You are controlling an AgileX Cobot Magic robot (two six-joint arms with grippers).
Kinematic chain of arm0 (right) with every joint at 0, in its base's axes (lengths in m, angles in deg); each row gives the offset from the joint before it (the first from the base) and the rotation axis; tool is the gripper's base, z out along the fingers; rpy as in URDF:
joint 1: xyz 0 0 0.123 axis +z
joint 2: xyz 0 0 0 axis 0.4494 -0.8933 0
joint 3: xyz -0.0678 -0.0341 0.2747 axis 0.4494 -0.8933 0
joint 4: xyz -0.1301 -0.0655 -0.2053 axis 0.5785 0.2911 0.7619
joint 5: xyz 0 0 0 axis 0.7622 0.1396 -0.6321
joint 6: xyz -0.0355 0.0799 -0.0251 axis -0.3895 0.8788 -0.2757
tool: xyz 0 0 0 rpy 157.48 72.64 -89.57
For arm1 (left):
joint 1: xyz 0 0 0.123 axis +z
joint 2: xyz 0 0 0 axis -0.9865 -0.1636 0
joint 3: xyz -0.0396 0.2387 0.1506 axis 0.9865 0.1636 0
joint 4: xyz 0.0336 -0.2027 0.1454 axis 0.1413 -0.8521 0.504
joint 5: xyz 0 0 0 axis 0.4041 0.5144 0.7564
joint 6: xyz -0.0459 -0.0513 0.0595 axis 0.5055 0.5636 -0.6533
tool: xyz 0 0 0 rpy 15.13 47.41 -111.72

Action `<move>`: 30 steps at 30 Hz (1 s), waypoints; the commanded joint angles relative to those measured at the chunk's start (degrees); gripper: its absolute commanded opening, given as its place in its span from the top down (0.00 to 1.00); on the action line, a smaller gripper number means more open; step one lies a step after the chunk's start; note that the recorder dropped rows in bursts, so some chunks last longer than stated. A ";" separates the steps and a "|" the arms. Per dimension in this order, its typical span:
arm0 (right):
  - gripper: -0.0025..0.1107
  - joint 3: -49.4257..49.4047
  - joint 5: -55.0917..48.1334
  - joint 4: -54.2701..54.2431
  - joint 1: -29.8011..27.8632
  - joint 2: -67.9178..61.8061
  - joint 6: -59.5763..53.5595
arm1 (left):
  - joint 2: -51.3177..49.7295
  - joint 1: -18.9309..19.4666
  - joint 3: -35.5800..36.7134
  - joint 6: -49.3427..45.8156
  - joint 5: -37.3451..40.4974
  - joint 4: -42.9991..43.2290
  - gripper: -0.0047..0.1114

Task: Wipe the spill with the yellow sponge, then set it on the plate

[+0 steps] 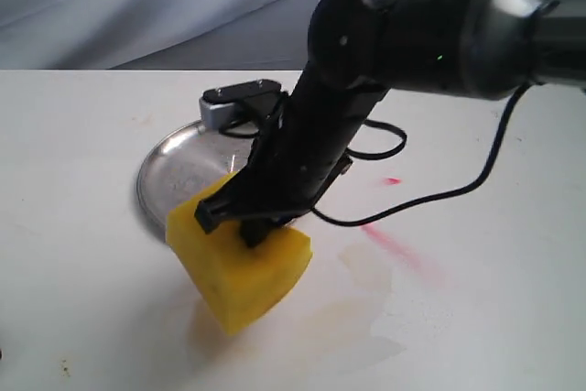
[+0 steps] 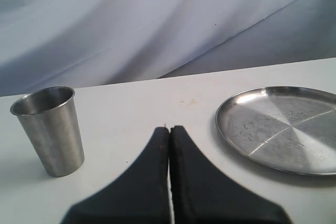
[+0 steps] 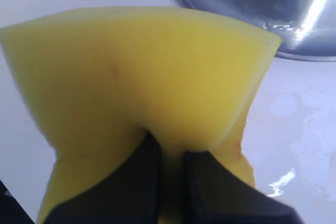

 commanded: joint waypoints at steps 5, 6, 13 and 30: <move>0.98 0.03 5.18 1.67 6.50 -6.35 0.96 | 0.20 -0.29 0.27 -0.02 -0.37 -0.22 0.96; 0.98 0.17 6.19 1.25 7.01 -6.72 0.96 | 0.20 -0.29 0.27 -0.02 -0.37 -0.22 0.96; 0.98 7.67 5.81 -0.14 9.46 -11.15 1.10 | 0.20 -0.29 0.27 -0.02 -0.37 -0.22 0.96; 0.98 17.89 -16.18 34.35 11.28 -20.65 17.26 | 0.20 -0.29 0.27 -0.02 -0.37 -0.22 0.96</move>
